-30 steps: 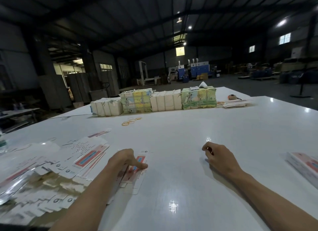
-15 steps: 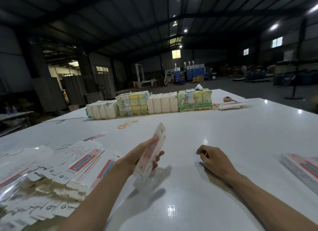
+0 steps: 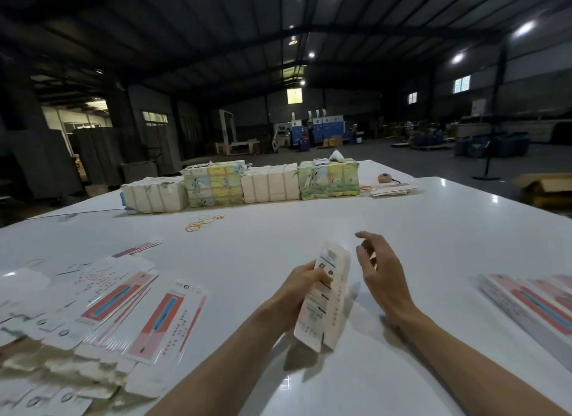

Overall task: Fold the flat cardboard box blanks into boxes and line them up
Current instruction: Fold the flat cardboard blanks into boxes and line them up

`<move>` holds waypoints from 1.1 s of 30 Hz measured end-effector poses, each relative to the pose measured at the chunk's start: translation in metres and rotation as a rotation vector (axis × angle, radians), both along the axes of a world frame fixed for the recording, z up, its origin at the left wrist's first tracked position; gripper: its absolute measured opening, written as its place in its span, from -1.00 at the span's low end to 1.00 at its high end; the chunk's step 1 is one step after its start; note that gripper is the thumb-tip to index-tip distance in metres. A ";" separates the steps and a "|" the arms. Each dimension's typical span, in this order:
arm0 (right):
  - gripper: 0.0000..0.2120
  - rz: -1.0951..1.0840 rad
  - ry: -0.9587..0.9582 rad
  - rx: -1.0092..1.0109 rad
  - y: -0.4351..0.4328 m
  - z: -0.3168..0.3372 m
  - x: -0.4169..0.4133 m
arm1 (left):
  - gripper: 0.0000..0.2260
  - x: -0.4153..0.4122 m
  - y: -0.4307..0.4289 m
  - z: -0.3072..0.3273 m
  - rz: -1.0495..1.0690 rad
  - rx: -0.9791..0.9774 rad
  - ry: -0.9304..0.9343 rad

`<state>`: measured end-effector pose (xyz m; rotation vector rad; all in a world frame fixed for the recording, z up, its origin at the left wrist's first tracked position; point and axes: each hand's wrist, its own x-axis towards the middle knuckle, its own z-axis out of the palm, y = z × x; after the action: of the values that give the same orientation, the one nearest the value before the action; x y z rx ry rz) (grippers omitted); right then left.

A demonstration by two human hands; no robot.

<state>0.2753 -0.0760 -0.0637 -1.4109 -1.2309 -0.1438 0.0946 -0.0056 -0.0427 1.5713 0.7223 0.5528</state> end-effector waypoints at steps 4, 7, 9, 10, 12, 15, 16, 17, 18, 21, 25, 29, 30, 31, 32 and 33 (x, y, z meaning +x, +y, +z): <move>-0.65 0.078 -0.167 -0.128 0.004 -0.006 0.001 | -0.60 0.004 -0.009 -0.010 -0.076 0.086 -0.109; -0.63 0.076 -0.245 -0.156 0.006 -0.006 0.000 | -0.58 -0.003 -0.011 -0.018 -0.170 -0.012 -0.211; -0.63 0.084 -0.248 -0.156 0.004 -0.003 -0.001 | -0.60 -0.006 -0.011 -0.023 -0.237 -0.141 -0.277; -0.63 0.093 -0.246 -0.159 0.003 -0.002 -0.003 | -0.60 -0.006 -0.012 -0.025 -0.253 -0.195 -0.296; -0.65 0.116 -0.232 -0.169 0.000 -0.001 -0.006 | -0.58 -0.003 -0.013 -0.027 -0.212 -0.236 -0.280; -0.73 0.141 -0.153 -0.140 -0.002 0.003 -0.009 | -0.50 0.001 -0.016 -0.022 -0.217 -0.283 -0.296; -0.76 0.153 -0.117 -0.125 -0.002 0.004 -0.010 | -0.46 0.001 -0.016 -0.020 -0.240 -0.324 -0.318; -0.80 0.173 -0.078 -0.115 -0.003 0.005 -0.011 | -0.43 0.001 -0.017 -0.019 -0.260 -0.355 -0.335; -0.83 0.201 -0.032 -0.110 -0.003 0.007 -0.012 | -0.41 0.001 -0.016 -0.019 -0.272 -0.366 -0.343; -0.93 0.261 0.086 -0.080 -0.005 0.010 -0.014 | -0.43 0.001 -0.016 -0.021 -0.280 -0.329 -0.331; -0.88 0.258 0.173 -0.097 -0.004 0.023 -0.011 | -0.43 0.001 -0.014 -0.014 -0.350 -0.362 -0.300; -0.78 0.336 0.341 -0.173 -0.009 0.029 -0.008 | -0.34 0.005 -0.015 -0.010 -0.450 -0.462 -0.254; -0.76 0.353 0.371 -0.174 -0.010 0.031 -0.007 | -0.35 0.007 -0.016 -0.008 -0.462 -0.464 -0.252; -0.75 0.374 0.397 -0.169 -0.011 0.033 -0.007 | -0.37 0.008 -0.017 -0.008 -0.471 -0.460 -0.255; -0.74 0.393 0.417 -0.160 -0.013 0.036 -0.006 | -0.39 0.009 -0.017 -0.007 -0.481 -0.454 -0.260; -0.73 0.413 0.436 -0.151 -0.014 0.038 -0.005 | -0.40 0.010 -0.017 -0.006 -0.493 -0.448 -0.263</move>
<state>0.2701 -0.0900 -0.0261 -1.2001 -1.1497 0.5249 0.1044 -0.0224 -0.0484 1.1662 0.2180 0.2024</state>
